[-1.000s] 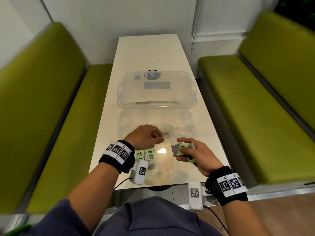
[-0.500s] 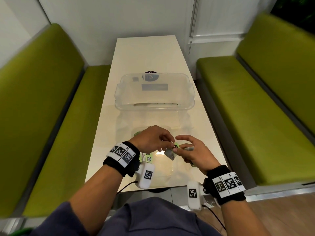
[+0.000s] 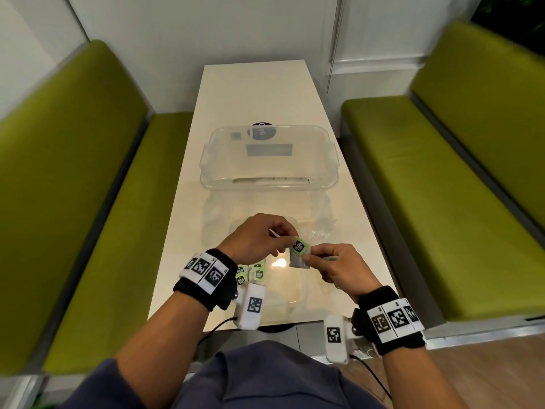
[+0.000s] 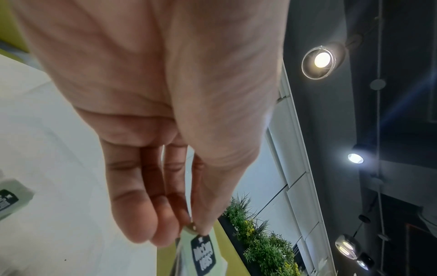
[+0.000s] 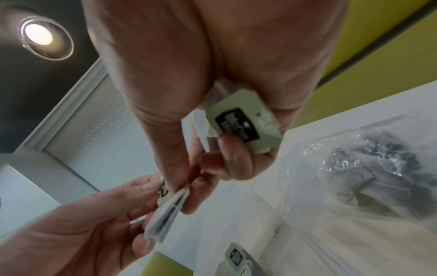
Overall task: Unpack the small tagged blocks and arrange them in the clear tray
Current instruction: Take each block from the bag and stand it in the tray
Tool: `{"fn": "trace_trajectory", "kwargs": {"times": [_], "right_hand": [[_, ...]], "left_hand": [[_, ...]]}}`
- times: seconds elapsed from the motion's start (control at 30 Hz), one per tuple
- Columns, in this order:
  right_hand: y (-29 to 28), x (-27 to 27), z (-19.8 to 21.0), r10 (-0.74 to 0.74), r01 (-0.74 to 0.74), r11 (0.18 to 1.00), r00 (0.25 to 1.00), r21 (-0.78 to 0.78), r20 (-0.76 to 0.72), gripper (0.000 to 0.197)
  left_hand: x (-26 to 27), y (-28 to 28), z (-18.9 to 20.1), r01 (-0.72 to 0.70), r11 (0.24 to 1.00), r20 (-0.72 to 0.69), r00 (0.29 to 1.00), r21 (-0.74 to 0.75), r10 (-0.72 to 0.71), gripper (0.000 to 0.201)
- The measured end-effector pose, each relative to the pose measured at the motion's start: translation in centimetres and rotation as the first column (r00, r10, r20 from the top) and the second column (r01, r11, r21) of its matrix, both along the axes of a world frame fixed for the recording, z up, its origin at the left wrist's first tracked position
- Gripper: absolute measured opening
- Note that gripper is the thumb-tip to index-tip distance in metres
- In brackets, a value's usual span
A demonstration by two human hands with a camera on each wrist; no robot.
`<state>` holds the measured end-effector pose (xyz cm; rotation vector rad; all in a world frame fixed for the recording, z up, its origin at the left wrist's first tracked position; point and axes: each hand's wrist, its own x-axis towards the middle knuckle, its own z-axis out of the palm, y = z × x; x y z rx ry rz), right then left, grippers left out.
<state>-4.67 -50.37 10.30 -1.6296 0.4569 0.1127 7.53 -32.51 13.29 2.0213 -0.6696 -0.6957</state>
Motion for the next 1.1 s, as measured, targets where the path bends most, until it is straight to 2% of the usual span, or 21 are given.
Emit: {"fn": "trace_trajectory", "kwargs": {"times": [0.33,0.67,0.8,1.1], "right_hand": [[0.6,0.2,-0.3,-0.033,0.034,0.999,0.999,-0.021,0.023,0.017],[1.1,-0.1,0.2,-0.070,0.074,0.995,0.996,0.071,-0.053,0.020],[1.3,0.0,0.2,-0.073,0.078,0.988,0.996,0.130,-0.042,0.022],[1.5,0.1,0.6,-0.092,0.091,0.991,0.996,0.098,0.004,0.021]], "left_hand": [[0.1,0.5,0.5,0.028,0.999,0.083,0.996,0.026,-0.030,0.010],[0.5,0.9,0.5,0.043,0.998,0.057,0.997,0.054,-0.046,0.013],[0.3,0.9,0.8,0.073,0.996,0.047,0.996,0.054,-0.076,0.014],[0.1,0.7,1.0,0.134,0.990,-0.001,0.991,0.042,-0.134,0.022]]}}
